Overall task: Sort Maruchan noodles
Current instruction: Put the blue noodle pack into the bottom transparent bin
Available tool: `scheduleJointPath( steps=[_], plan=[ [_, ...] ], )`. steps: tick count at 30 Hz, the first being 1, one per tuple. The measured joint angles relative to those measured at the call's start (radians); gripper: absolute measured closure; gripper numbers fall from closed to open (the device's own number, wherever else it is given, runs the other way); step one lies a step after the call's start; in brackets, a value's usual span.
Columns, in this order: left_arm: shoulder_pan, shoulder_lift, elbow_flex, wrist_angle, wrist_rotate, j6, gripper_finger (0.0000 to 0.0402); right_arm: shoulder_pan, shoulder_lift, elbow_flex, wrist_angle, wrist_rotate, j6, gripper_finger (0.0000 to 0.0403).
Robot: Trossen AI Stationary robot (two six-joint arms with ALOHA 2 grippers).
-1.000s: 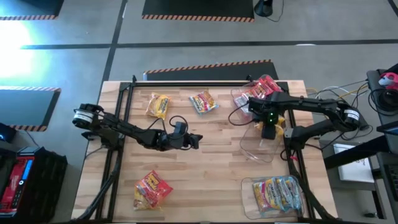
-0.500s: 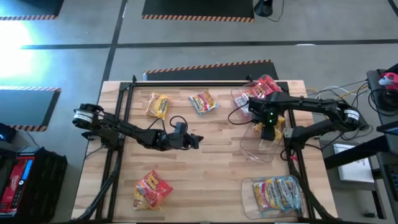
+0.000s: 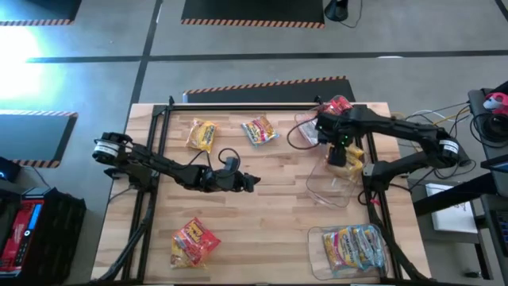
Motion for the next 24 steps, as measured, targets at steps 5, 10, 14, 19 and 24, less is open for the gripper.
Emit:
scheduleJointPath(
  steps=[5, 10, 14, 19, 24],
  plan=[
    [0.001, 0.000, 0.000, 0.000, 0.009, 0.000, 0.0321, 0.000, 0.000, 0.096, 0.007, 0.001, 0.003, 0.0223],
    [0.030, 0.000, 0.000, -0.008, 0.024, -0.011, 0.0321, 0.000, 0.000, 0.164, 0.024, 0.000, 0.015, 0.0223],
    [0.072, 0.000, 0.000, -0.009, 0.069, 0.011, 0.0321, 0.000, 0.001, 0.191, 0.058, -0.003, 0.052, 0.0222],
    [0.122, 0.000, 0.000, -0.009, 0.076, 0.014, 0.0321, 0.000, 0.001, 0.195, 0.098, -0.107, 0.106, 0.0222],
    [0.200, 0.000, 0.000, -0.011, 0.072, 0.037, 0.0321, 0.000, 0.001, 0.168, 0.256, -0.303, 0.157, 0.0225]
  ],
)
